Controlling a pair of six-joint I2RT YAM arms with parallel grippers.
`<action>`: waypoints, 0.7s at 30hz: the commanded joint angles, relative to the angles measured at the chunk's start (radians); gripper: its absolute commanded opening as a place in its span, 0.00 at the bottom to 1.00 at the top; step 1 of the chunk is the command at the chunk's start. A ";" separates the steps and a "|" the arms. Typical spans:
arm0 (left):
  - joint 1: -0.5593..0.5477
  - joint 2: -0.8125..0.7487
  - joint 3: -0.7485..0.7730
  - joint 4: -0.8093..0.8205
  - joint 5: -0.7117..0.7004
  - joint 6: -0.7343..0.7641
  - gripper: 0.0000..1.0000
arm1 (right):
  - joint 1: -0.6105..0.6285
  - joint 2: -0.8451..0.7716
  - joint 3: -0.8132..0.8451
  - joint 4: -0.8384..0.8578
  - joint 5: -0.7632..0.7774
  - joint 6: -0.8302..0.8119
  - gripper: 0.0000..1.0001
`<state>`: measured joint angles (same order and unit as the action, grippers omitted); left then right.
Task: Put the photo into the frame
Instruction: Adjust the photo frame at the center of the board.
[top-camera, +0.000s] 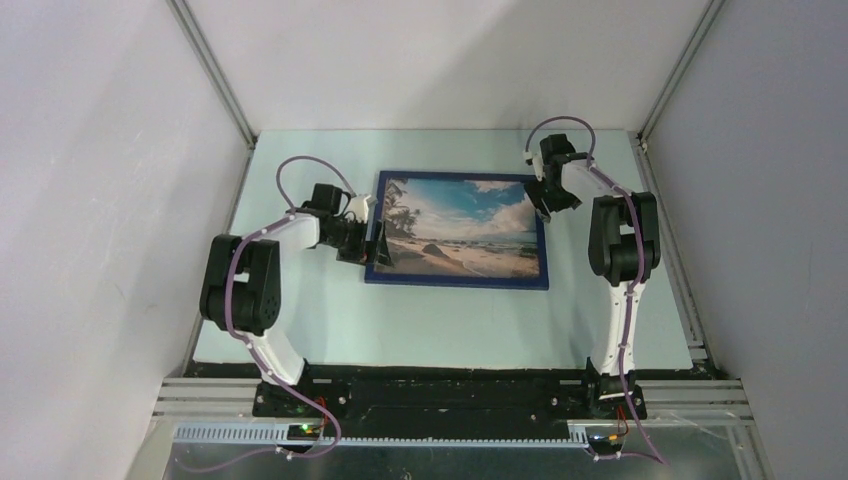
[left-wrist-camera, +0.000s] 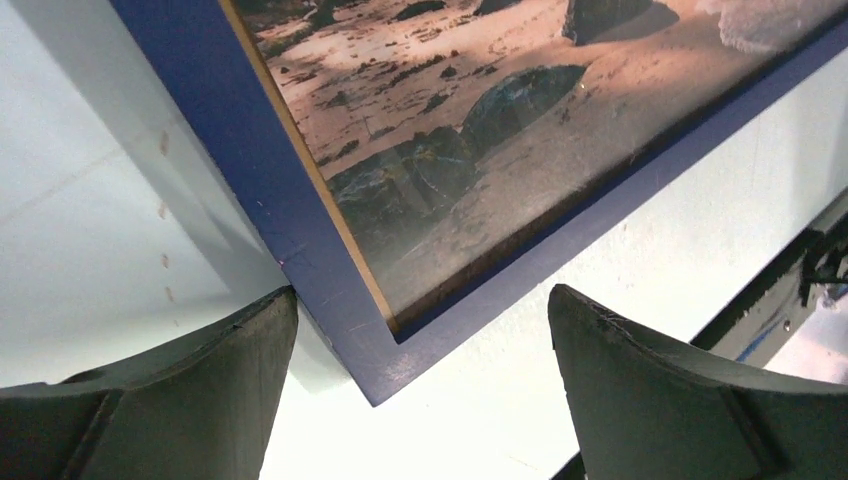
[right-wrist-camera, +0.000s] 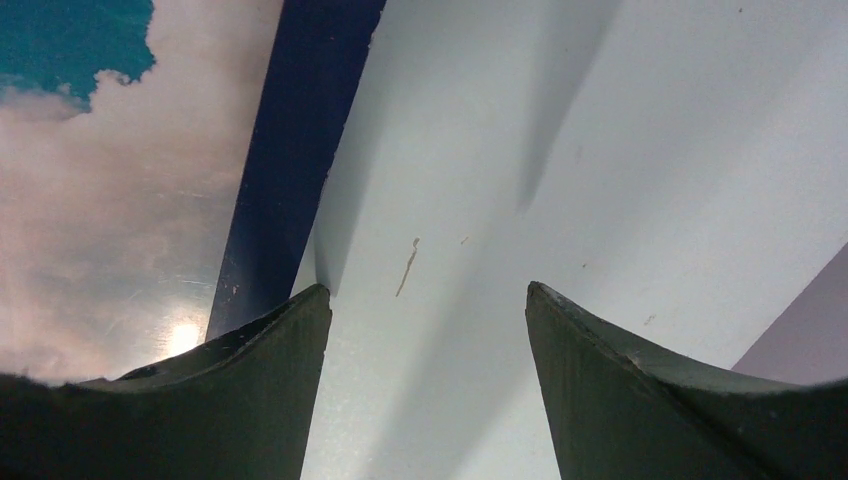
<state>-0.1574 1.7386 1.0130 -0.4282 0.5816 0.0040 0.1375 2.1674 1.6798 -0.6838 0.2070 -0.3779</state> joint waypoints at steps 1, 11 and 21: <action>-0.021 -0.042 -0.041 -0.118 0.089 0.060 0.98 | 0.032 0.023 0.021 0.035 -0.049 0.040 0.77; -0.021 -0.123 -0.041 -0.127 -0.032 0.051 0.99 | 0.017 -0.030 -0.005 0.038 -0.057 0.059 0.77; -0.018 -0.117 0.006 -0.119 -0.127 0.046 0.99 | -0.009 -0.078 -0.062 0.053 -0.072 0.067 0.77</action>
<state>-0.1738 1.6554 0.9691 -0.5522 0.5129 0.0441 0.1329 2.1468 1.6482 -0.6495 0.1719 -0.3332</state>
